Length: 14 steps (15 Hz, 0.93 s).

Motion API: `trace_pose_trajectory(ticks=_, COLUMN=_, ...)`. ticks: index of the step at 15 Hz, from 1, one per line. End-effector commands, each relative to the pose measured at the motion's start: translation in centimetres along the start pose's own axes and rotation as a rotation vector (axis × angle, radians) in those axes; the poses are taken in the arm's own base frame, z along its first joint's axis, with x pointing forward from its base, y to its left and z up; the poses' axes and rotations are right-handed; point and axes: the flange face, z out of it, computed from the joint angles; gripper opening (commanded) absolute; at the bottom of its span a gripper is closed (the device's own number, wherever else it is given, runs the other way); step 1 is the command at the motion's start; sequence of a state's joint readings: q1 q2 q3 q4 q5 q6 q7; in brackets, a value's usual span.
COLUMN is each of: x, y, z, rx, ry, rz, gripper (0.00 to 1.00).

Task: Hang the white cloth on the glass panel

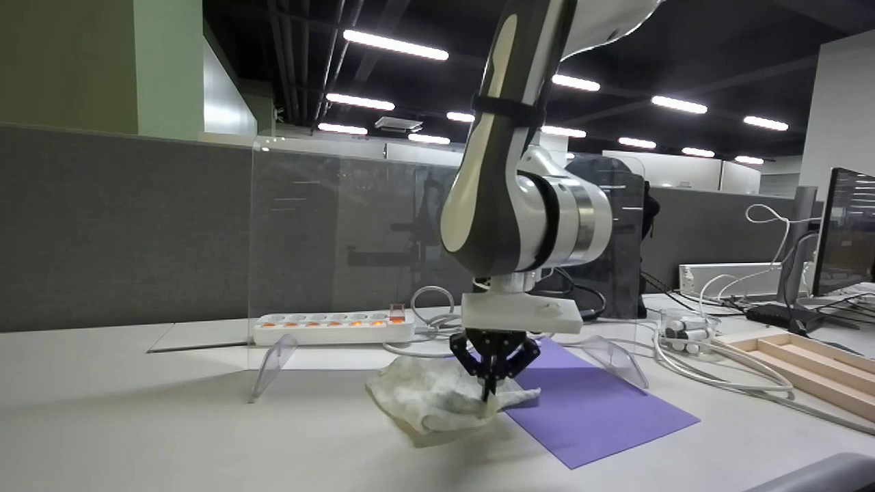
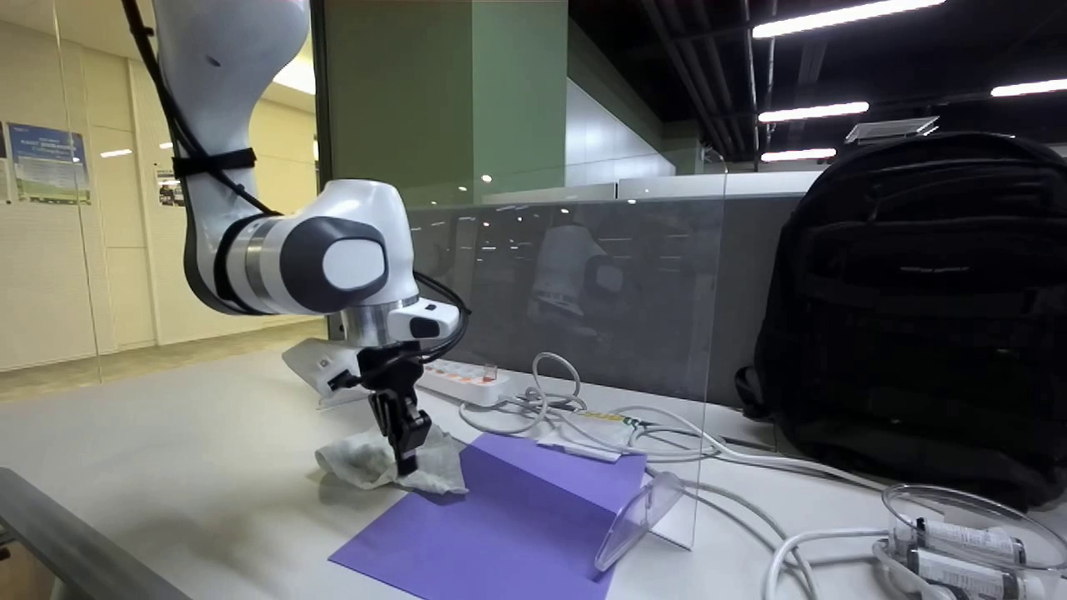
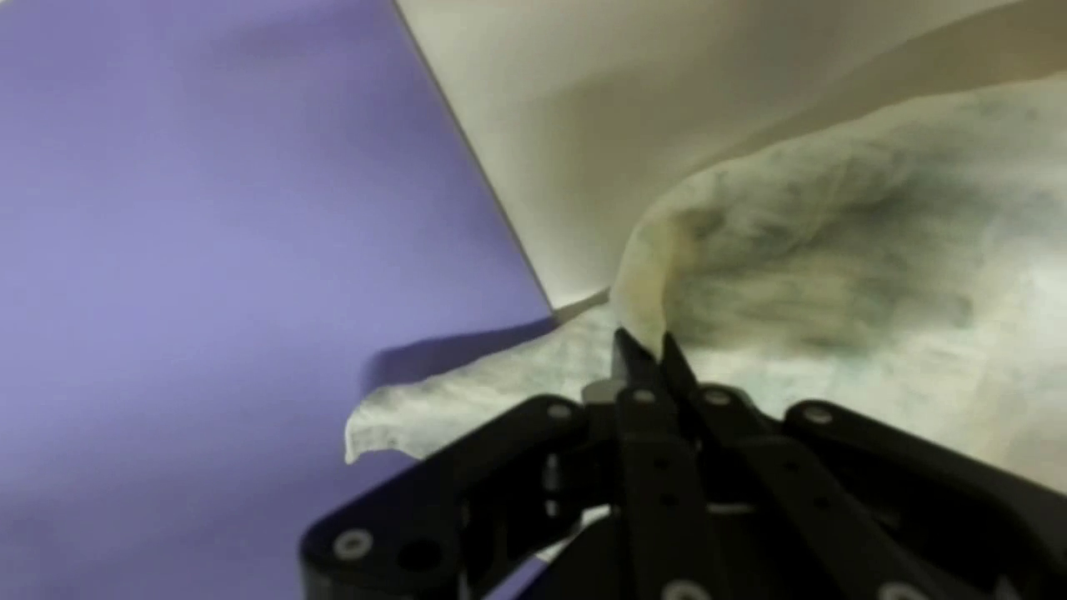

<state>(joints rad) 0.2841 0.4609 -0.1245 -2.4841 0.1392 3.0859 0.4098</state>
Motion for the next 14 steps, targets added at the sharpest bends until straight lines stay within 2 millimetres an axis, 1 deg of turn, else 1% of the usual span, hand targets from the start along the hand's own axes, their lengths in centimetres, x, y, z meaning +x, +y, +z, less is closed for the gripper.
trace_pose_trajectory(ticks=1, x=0.1, y=-1.9, z=-5.1, rx=0.057, ry=-0.021, rz=-0.001, gripper=0.00)
trace_pose_trajectory(ticks=4, x=0.8, y=-3.8, z=-10.3, rx=0.087, ry=-0.003, rz=-0.008, gripper=0.00)
trace_pose_trajectory(ticks=9, x=2.3, y=-5.7, z=-20.3, rx=0.142, ry=0.132, rz=-0.114, gripper=0.00)
trace_pose_trajectory(ticks=11, x=2.5, y=-6.4, z=-24.0, rx=0.154, ry=0.185, rz=-0.149, gripper=0.00)
trace_pose_trajectory(ticks=14, x=2.1, y=-7.4, z=-29.4, rx=0.191, ry=0.249, rz=-0.184, gripper=0.00)
